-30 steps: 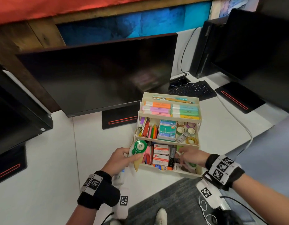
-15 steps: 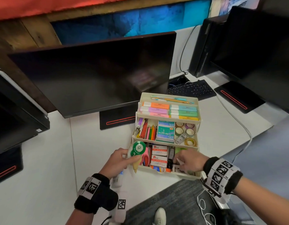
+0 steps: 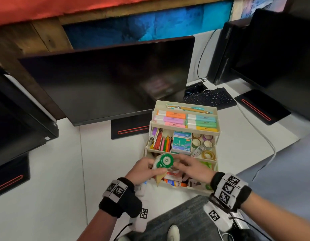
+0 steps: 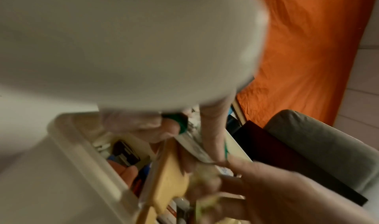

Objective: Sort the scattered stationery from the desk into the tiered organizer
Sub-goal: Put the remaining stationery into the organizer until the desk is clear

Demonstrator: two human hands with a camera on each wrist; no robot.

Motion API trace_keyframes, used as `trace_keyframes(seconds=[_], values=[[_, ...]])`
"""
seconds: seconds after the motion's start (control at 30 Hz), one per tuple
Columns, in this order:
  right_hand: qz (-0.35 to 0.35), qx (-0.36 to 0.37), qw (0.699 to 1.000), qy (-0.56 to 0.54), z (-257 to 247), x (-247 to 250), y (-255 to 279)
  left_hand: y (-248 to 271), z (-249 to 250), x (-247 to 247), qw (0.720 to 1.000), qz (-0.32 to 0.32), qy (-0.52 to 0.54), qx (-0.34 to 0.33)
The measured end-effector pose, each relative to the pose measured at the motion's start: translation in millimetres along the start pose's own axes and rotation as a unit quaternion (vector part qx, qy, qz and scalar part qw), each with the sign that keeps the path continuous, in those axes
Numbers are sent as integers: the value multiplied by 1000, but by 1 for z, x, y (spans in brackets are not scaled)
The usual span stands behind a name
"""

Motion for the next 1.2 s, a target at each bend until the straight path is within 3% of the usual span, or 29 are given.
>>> trace_keyframes(seconds=[0.07, 0.13, 0.3, 0.43, 0.5, 0.53, 0.6, 0.7, 0.83, 0.97, 1.03, 1.1, 1.13, 1.2], values=[[-71, -29, 988, -137, -5, -18, -3, -3, -3, -1, 1000, 7, -16, 8], [-86, -52, 972, -213, -5, -26, -8, -6, -6, -1, 1000, 15, -21, 16], [-77, -99, 943, -309, 1, -45, -24, -4, -9, 2, 999, 23, -8, 29], [-132, -100, 928, -335, 6, -44, -30, 3, -12, 8, 999, 15, 22, 35], [-120, -90, 939, -310, 7, -37, -29, 11, -16, 19, 997, 58, 35, 47], [-83, -87, 959, -255, 10, -32, -31, 15, -20, 27, 994, 89, 42, 50], [30, -72, 996, -50, 17, -19, -38, 26, -29, 44, 985, 156, 50, 52], [81, -43, 979, 182, 16, -22, -45, 41, -38, 66, 973, 212, 61, 64], [84, -46, 962, 257, 1, -36, -54, 47, -42, 69, 973, 209, 68, 69], [95, -34, 937, 336, -20, -44, -60, 46, -37, 55, 982, 166, 52, 72], [82, -39, 935, 342, -21, -45, -64, 40, -39, 46, 987, 134, 32, 79], [66, -39, 953, 292, -18, -45, -66, 30, -37, 36, 991, 104, 28, 84], [57, -38, 968, 240, -17, -45, -64, 25, -34, 31, 991, 97, 32, 85], [24, -63, 997, 27, -14, -44, -56, 14, -28, 25, 991, 95, 48, 87]])
Point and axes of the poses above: each hand's wrist, its own y-axis away from the middle knuckle, its own x-axis out of the back of the hand, z = x × y, the point moved 5 cm from there along -y, towards the middle knuckle, and after that the axes turned 8 degrees about -x, right-handed, at the moved point
